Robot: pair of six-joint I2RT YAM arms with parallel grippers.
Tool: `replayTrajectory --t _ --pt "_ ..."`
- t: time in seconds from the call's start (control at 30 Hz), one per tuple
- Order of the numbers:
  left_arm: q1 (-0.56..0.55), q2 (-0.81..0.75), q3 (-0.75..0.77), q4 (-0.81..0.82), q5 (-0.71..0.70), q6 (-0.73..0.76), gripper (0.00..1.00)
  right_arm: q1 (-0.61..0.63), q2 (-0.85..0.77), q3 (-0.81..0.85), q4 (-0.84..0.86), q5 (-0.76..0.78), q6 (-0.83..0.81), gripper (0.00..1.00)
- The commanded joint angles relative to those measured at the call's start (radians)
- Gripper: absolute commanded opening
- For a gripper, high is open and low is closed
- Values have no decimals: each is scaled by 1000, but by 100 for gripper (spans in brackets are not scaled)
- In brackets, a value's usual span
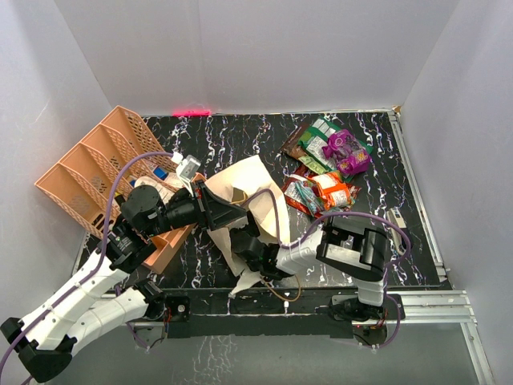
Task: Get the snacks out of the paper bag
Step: Take out the snack from the paper bag.
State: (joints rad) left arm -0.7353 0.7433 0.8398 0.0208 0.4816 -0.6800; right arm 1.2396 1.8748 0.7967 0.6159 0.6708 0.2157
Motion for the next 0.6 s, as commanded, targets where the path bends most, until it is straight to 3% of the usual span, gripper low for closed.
replayTrajectory --t 0.0,0.07,0.23,0.33,0.57 --pt "-3 -14 8 -12 -13 11 0 6 -6 2 -81 -45 -4 53" --pt "-3 -15 12 -25 -28 16 0 6 -38 -16 -87 -57 -5 32" --pt "-3 -20 26 -65 -72 33 0 6 -122 -57 -104 -73 -3 14" --pt "-3 -24 26 -89 -108 37 0 9 -207 -73 -126 -81 -6 8" --pt "-3 -51 28 -151 -224 33 0 15 -423 -147 -202 -141 14 7"
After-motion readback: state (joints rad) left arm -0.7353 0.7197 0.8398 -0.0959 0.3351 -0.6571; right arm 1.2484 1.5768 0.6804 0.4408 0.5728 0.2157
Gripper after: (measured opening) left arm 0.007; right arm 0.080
